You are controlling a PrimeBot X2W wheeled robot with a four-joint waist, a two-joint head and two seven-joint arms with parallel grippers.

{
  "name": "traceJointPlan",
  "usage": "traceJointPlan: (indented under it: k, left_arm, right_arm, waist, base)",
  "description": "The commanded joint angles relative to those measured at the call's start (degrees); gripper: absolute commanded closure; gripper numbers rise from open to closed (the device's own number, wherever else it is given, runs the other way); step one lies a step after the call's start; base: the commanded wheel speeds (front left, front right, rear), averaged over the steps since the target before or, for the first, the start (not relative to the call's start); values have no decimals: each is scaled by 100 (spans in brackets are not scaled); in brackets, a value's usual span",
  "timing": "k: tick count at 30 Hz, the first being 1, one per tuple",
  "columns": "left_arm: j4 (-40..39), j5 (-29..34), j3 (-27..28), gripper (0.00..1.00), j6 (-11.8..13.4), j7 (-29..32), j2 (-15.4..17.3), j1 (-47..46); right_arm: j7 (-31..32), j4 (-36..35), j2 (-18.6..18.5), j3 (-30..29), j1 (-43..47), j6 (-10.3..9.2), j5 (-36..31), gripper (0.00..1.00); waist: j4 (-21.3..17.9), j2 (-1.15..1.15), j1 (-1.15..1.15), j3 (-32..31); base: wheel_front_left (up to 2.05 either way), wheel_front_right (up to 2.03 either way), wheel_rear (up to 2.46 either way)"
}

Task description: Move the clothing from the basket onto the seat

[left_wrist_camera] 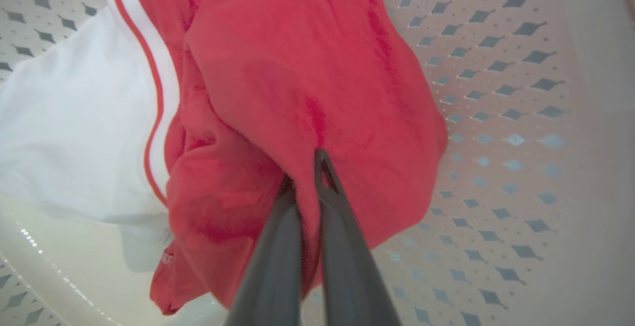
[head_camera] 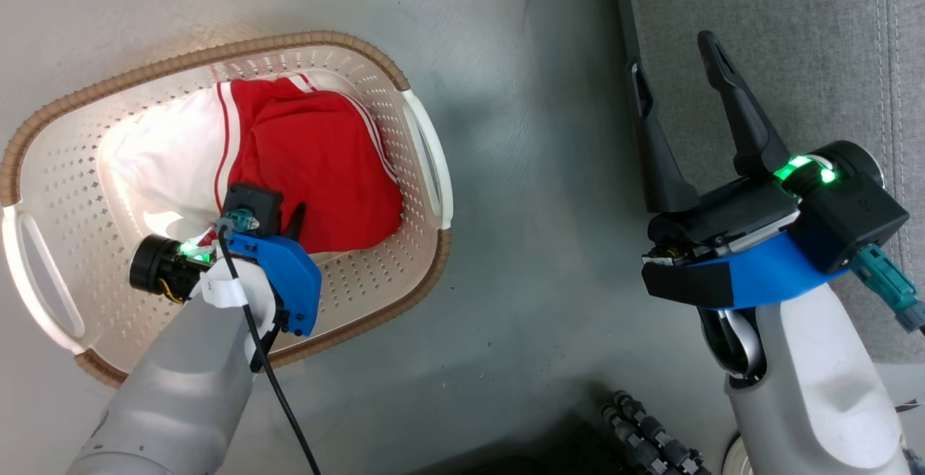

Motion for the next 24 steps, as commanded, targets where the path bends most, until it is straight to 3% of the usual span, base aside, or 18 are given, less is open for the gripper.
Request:
traceJointPlan:
  k: [1, 15, 24]
  left_arm:
    - [-9, -48, -46, 100, -8, -33, 30, -124]
    - [55, -432, -282, 100, -8, -125, -75, -88]
    - [-62, -768, -445, 100, -8, -298, -256, 188]
  right_arm:
    - [-43, 19, 7, -8, -70, 1, -17, 0]
    - [15, 90, 7, -23, -69, 1, -73, 0]
    - [58, 278, 5, -77, 82, 1, -137, 0]
  waist:
    - [8, 0, 0, -13]
    - [109, 0, 0, -270]
    - [299, 0, 0, -1020]
  base:
    - [0, 0, 0]
    - [0, 0, 0]
    - [0, 0, 0]
